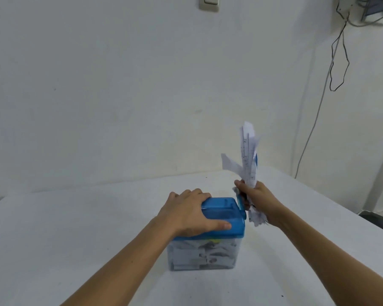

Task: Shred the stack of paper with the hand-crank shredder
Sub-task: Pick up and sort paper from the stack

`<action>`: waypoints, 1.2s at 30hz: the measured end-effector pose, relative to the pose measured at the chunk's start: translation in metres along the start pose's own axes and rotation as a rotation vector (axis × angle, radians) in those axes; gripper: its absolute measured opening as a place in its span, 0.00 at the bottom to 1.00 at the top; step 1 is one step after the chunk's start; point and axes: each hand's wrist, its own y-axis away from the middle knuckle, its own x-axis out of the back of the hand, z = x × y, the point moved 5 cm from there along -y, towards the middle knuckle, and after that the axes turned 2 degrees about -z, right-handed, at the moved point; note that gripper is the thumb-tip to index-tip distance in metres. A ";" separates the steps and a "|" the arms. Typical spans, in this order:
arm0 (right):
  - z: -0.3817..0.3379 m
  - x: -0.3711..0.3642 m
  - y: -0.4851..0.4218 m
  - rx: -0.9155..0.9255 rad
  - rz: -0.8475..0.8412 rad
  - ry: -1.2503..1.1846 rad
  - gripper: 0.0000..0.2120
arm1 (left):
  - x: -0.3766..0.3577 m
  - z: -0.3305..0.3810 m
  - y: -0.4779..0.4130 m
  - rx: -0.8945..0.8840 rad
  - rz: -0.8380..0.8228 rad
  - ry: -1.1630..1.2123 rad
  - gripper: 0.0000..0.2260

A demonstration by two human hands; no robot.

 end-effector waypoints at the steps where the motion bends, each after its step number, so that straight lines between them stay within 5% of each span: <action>1: 0.014 -0.004 -0.003 -0.051 -0.007 0.035 0.15 | -0.001 0.000 0.000 -0.007 0.006 -0.004 0.39; 8: 0.055 -0.014 0.008 -0.440 -0.136 0.063 0.15 | -0.004 0.002 0.002 -0.007 0.026 -0.046 0.38; 12: 0.043 -0.009 0.008 -0.515 -0.148 0.192 0.16 | -0.004 0.003 0.004 0.004 -0.002 -0.054 0.39; 16: 0.033 -0.003 0.005 -0.407 -0.070 0.394 0.22 | -0.001 0.004 0.005 0.015 -0.022 -0.051 0.40; 20: 0.005 -0.002 0.008 -0.103 0.070 0.624 0.09 | 0.003 0.004 0.008 0.010 -0.101 -0.038 0.46; 24: -0.006 -0.013 0.023 -0.014 -0.083 0.522 0.08 | 0.009 -0.006 0.011 -0.011 -0.162 -0.088 0.55; 27: -0.008 -0.014 0.036 -0.017 -0.140 0.421 0.06 | 0.007 -0.008 0.013 -0.026 -0.104 -0.061 0.50; 32: -0.009 -0.010 0.045 -0.081 -0.113 0.256 0.19 | 0.004 -0.009 0.013 -0.049 -0.020 -0.053 0.46; 36: -0.009 0.000 0.038 -0.045 -0.021 0.240 0.16 | 0.014 -0.010 0.011 -0.060 -0.015 -0.054 0.46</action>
